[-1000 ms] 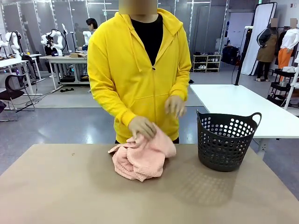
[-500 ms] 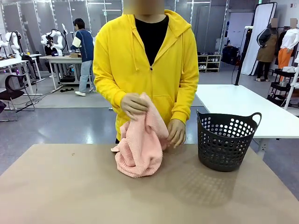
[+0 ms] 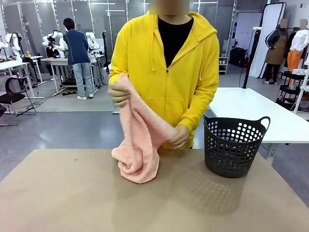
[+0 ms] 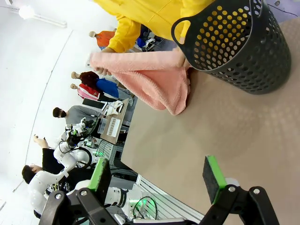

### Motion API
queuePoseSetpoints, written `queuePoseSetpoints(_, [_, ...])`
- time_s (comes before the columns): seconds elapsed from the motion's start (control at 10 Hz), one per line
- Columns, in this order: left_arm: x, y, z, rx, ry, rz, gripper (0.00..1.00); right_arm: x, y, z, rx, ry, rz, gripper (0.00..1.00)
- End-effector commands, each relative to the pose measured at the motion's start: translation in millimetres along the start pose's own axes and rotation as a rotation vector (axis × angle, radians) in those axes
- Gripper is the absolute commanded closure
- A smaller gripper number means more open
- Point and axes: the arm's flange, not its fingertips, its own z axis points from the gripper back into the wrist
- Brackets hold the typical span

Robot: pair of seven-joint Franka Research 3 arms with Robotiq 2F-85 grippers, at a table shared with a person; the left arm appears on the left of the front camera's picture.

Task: Fold the towel.
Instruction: Grab the top end of the 100 cm Hotel Towel extended by the human.

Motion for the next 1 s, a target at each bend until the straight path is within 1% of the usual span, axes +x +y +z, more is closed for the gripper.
queuePoseSetpoints(0.0, [0.4,-0.6,-0.6,-0.003,0.002,0.000,0.00,0.1,0.0,0.6,0.004,-0.003,-0.001,0.00])
queuePoseSetpoints(0.9, [0.4,-0.6,-0.6,-0.003,0.002,0.000,0.00,0.1,0.0,0.6,0.004,-0.003,-0.001,0.00])
